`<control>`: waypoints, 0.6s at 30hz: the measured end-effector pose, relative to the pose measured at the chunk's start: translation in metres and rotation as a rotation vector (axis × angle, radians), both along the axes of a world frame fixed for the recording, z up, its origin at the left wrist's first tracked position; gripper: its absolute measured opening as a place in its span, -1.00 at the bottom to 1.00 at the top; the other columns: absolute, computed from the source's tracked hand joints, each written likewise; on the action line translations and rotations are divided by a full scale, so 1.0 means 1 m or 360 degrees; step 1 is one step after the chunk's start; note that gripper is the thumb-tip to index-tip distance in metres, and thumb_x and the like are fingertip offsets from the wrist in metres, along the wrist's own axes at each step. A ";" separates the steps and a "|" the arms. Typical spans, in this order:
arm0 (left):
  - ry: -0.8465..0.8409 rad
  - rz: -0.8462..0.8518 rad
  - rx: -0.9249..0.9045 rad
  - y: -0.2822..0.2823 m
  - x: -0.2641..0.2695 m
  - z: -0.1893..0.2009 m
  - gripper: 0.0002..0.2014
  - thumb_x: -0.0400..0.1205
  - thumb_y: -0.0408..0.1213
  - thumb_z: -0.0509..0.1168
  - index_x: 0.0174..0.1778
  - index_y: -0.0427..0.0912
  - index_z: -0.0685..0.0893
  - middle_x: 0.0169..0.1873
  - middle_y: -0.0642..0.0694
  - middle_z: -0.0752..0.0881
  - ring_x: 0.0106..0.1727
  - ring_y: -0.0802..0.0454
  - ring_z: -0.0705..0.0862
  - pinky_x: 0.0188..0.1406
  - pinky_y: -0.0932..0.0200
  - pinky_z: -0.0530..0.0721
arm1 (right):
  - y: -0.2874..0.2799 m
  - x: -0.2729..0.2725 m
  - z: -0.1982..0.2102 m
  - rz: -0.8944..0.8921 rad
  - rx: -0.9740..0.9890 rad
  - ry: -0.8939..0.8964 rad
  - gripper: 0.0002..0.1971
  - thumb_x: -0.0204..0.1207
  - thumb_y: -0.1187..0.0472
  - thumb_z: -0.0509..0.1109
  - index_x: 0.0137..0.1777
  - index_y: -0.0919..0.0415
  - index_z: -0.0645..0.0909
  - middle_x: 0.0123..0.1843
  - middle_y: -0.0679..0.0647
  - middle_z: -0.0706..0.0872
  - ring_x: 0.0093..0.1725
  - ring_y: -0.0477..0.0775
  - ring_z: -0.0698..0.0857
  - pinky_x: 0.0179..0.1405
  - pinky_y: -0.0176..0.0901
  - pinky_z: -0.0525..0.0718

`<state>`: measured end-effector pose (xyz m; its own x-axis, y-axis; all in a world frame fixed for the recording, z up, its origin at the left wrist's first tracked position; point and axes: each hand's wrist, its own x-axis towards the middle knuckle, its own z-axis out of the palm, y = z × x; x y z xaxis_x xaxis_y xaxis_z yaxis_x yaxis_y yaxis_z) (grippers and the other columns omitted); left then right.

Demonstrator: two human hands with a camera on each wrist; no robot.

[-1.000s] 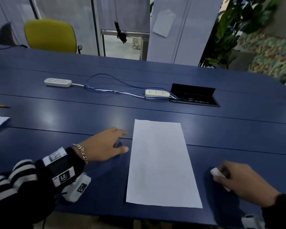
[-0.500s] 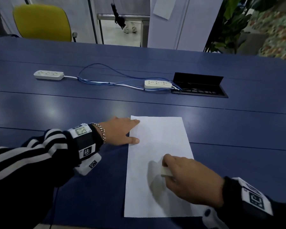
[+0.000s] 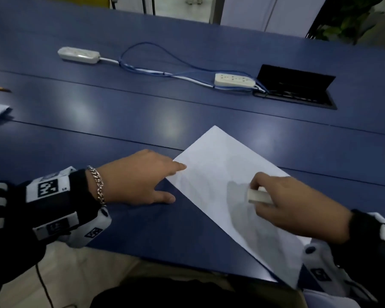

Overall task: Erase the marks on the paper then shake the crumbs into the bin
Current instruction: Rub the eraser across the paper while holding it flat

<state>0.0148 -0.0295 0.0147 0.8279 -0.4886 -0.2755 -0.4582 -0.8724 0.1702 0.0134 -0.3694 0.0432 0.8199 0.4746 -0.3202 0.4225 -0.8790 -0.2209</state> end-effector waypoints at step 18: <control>0.0255 -0.0301 0.0170 -0.038 0.057 -0.020 0.18 0.51 0.52 0.35 0.87 0.16 -0.20 0.84 0.13 -0.29 0.86 -0.03 -0.24 0.80 -0.26 -0.20 | 0.054 0.032 -0.026 0.0467 0.0277 -0.0140 -0.64 0.60 -0.11 0.45 0.33 -0.03 0.71 0.12 -0.12 0.79 0.05 -0.05 0.71 0.08 -0.27 0.55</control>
